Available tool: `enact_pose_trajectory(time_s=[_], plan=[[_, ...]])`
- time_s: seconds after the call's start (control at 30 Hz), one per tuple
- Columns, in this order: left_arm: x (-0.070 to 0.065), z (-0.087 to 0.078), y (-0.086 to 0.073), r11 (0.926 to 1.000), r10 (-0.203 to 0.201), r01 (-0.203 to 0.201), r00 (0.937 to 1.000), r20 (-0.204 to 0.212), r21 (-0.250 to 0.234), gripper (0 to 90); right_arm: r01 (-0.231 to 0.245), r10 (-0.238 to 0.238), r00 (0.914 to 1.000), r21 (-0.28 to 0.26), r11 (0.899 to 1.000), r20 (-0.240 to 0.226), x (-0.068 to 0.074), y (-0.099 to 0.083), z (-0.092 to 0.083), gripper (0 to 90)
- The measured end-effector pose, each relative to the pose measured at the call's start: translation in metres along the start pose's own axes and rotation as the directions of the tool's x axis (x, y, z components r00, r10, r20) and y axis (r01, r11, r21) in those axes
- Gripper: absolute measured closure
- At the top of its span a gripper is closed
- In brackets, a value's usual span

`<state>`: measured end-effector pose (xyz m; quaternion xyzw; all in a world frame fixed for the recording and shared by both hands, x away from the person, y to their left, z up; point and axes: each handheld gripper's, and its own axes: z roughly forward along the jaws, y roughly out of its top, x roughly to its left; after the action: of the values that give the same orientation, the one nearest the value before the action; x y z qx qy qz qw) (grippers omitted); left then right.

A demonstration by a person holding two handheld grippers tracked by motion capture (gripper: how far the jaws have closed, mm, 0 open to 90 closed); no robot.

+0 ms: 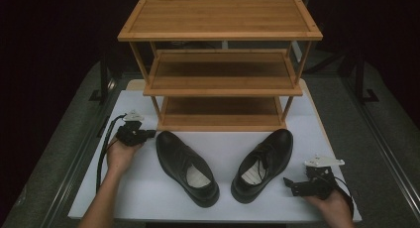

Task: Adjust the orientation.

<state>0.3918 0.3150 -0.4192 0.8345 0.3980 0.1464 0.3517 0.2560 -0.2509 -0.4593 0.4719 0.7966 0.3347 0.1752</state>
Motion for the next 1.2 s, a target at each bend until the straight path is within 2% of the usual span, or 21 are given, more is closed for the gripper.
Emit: enact_pose_trajectory(time_s=[0.17, 0.27, 0.33, 0.47, 0.57, 0.6, 0.7, 0.9, 1.2], plan=[[-0.010, -0.020, -0.013, 0.9999, 0.005, -0.005, 0.9999, 0.016, -0.012, 90.0, 0.000, 0.000, 1.0000, -0.001, 1.000, 0.000, 0.000, 0.000, 0.000, 1.6], [-0.021, -0.030, -0.023, 0.9998, 0.017, -0.017, 0.9992, 0.036, -0.015, 90.0, 0.002, -0.002, 1.0000, 0.000, 1.000, 0.000, 0.000, 0.000, 0.000, 1.6], [-0.031, -0.036, -0.030, 0.9997, 0.010, -0.008, 0.9986, 0.052, -0.021, 90.0, 0.003, -0.003, 1.0000, 0.000, 1.000, 0.001, 0.000, 0.000, 0.000, 1.6], [-0.055, -0.044, -0.043, 0.9990, 0.042, -0.040, 0.9957, 0.083, -0.017, 90.0, 0.003, -0.003, 1.0000, 0.001, 1.000, 0.003, 0.000, 0.000, 0.000, 1.6], [-0.073, -0.046, -0.049, 0.9964, 0.085, -0.084, 0.9925, 0.088, -0.009, 90.0, 0.003, -0.003, 1.0000, 0.002, 1.000, 0.003, 0.001, 0.000, 0.000, 1.6], [-0.080, -0.044, -0.051, 0.9947, 0.102, -0.103, 0.9895, 0.102, -0.001, 90.0, 0.003, -0.003, 1.0000, 0.003, 1.000, 0.004, 0.001, 0.000, 0.000, 1.6], [-0.086, -0.037, -0.050, 0.9922, 0.119, -0.122, 0.9861, 0.116, 0.023, 90.0, 0.004, -0.004, 1.0000, 0.003, 1.000, 0.004, 0.001, 0.000, 0.000, 1.6], [-0.090, -0.026, -0.050, 0.9895, 0.130, -0.136, 0.9842, 0.121, 0.049, 90.0, 0.004, -0.004, 1.0000, 0.003, 1.000, 0.004, 0.001, 0.000, 0.000, 1.6], [-0.088, -0.022, -0.045, 0.9872, 0.145, -0.152, 0.9814, 0.126, 0.049, 90.0, 0.004, -0.004, 1.0000, 0.004, 1.000, 0.004, 0.001, 0.000, 0.000, 1.6]])
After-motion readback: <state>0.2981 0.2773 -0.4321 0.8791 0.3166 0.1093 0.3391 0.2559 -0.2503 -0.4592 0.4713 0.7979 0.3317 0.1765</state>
